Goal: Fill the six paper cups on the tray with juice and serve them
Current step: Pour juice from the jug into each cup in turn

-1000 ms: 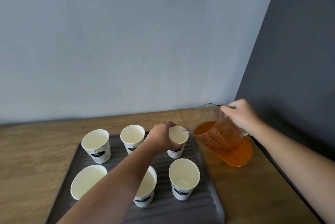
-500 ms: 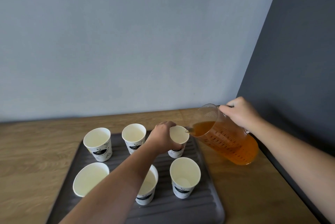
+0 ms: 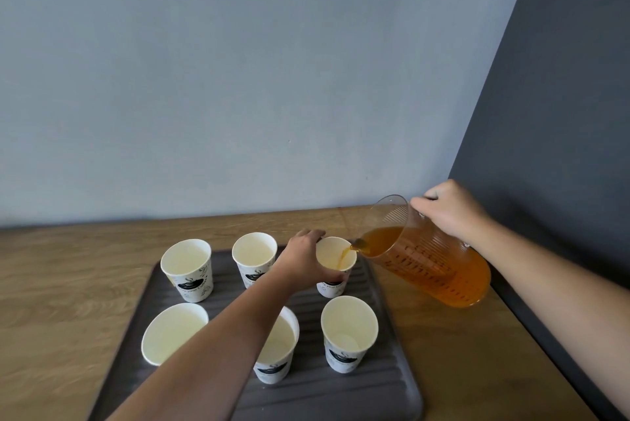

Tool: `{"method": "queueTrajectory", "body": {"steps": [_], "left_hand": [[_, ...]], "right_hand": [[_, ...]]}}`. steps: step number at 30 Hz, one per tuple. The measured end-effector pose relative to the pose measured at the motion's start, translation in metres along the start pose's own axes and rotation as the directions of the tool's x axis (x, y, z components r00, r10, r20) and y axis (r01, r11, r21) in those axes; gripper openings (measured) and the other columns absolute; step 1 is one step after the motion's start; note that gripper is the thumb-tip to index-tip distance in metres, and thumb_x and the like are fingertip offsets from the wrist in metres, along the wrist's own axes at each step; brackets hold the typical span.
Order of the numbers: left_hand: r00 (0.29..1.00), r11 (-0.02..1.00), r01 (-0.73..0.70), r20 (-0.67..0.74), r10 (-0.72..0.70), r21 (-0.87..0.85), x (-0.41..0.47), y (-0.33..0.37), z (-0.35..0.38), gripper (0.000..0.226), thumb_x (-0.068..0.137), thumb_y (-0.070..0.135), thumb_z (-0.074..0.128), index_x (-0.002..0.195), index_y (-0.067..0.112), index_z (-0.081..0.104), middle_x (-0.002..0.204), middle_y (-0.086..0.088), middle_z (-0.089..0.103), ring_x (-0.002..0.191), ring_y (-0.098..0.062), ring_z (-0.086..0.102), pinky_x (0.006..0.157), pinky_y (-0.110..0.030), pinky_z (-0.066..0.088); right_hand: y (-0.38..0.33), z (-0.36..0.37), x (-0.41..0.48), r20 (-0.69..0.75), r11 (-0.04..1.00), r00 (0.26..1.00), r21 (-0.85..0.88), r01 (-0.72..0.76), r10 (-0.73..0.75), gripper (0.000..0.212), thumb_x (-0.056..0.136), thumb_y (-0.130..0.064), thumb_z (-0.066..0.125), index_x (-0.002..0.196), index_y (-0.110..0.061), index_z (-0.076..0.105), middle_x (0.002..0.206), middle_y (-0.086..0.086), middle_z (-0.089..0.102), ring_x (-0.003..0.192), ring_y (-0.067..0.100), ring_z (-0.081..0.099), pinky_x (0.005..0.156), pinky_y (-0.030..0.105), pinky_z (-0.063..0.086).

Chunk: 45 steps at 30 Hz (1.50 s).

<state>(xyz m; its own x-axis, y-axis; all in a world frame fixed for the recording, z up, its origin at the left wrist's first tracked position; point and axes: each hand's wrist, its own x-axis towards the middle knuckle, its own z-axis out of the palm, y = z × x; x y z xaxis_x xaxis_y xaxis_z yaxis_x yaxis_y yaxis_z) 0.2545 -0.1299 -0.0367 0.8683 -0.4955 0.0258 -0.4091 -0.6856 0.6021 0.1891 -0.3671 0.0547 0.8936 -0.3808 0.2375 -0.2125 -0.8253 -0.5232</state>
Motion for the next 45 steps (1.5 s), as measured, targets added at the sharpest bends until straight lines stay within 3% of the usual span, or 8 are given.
{"method": "queueTrajectory", "body": {"steps": [12,27,45], "left_hand": [[0.999,0.997,0.011,-0.030,-0.013,-0.073,-0.0074,-0.0021,0.0024,0.080,0.065,0.045,0.082,0.132,0.018,0.048,0.128,-0.001,0.054,0.113,-0.017,0.050,0.091,-0.026,0.041],[0.999,0.992,0.033,-0.032,-0.037,-0.124,-0.0078,-0.0036,0.0030,0.080,0.063,0.044,0.083,0.132,0.020,0.050,0.129,-0.001,0.056,0.115,-0.018,0.052,0.099,-0.036,0.045],[0.995,0.985,0.081,-0.041,-0.088,-0.153,-0.0058,-0.0029,0.0085,0.084,0.063,0.043,0.084,0.136,0.021,0.047,0.134,0.000,0.053,0.117,-0.018,0.051,0.097,-0.034,0.045]], "right_hand": [[-0.0002,-0.0006,0.0015,-0.009,0.999,1.000,-0.041,0.025,-0.025,0.043,0.077,-0.027,0.063,0.046,-0.014,0.037,0.045,0.001,0.026,0.045,0.019,0.030,0.050,0.026,0.022],[-0.0002,-0.0022,0.0028,0.001,0.995,0.999,-0.087,0.041,-0.041,0.043,0.077,-0.030,0.062,0.045,-0.015,0.037,0.047,0.004,0.029,0.047,0.019,0.032,0.051,0.028,0.025],[-0.0081,-0.0028,0.0027,-0.007,0.994,0.999,-0.109,0.032,-0.033,0.037,0.075,-0.031,0.060,0.047,-0.014,0.043,0.051,0.006,0.032,0.050,0.020,0.034,0.052,0.028,0.025]]}}
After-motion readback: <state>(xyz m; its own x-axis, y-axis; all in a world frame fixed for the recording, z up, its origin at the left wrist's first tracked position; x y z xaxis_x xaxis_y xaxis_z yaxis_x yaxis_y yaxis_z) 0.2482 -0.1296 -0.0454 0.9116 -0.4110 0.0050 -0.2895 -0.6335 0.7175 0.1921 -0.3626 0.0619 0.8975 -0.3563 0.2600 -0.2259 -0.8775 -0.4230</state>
